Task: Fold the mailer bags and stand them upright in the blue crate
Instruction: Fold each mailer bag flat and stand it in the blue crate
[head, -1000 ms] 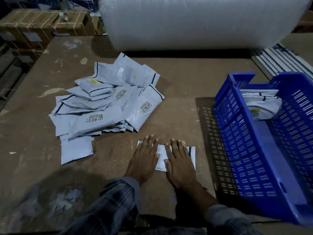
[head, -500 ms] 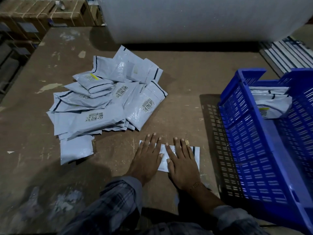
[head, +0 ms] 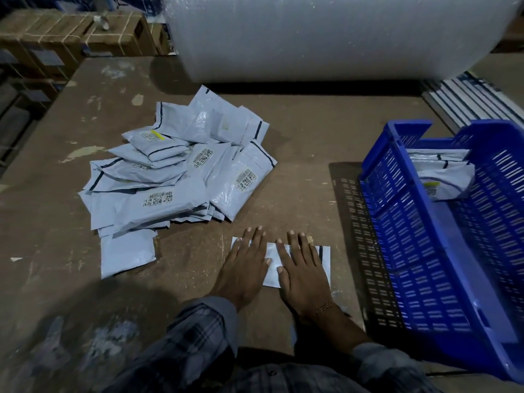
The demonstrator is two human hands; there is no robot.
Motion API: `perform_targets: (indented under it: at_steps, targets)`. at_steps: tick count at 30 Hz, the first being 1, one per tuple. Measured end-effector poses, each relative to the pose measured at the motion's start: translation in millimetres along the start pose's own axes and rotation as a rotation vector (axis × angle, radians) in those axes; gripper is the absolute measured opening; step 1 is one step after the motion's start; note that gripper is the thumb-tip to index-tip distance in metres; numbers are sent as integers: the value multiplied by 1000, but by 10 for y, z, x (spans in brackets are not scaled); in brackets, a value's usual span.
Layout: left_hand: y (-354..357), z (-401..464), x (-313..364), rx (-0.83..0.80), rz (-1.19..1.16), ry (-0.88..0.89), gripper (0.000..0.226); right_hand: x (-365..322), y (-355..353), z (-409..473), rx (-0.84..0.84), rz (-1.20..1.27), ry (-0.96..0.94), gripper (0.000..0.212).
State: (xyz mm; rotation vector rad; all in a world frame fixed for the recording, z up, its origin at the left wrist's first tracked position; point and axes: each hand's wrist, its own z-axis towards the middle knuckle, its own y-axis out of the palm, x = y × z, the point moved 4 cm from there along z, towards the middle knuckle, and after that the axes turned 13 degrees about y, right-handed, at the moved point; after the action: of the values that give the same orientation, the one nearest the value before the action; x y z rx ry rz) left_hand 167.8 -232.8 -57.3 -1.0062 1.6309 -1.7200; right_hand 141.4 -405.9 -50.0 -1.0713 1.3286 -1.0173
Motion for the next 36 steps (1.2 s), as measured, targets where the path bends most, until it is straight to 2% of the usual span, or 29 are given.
perform_targets:
  at_steps: [7, 13, 15, 20, 23, 28, 33, 36]
  targets:
    - [-63, -9, 104, 15, 40, -87, 66, 14, 37, -254, -5, 64, -2, 65]
    - [-33, -137, 119, -18, 4, 74, 66, 34, 4, -61, -71, 83, 23, 64]
    - [-18, -134, 23, -54, -6, 46, 67, 15, 2, -83, -78, 84, 43, 66]
    - [-110, -135, -63, 1, 60, -166, 65, 22, 18, -246, -44, 99, 12, 65]
    - [-30, -151, 44, -2, 18, -152, 70, 45, 16, -186, -59, 106, 20, 63]
    - [4, -229, 49, -53, -25, 17, 71, 25, 34, -78, -53, 65, 65, 63]
    - [-81, -202, -128, -12, 38, -171, 68, 16, 45, -330, -28, 47, 27, 65]
    - [-32, -208, -27, -11, 54, -116, 71, 37, 55, -367, -16, 6, 34, 64]
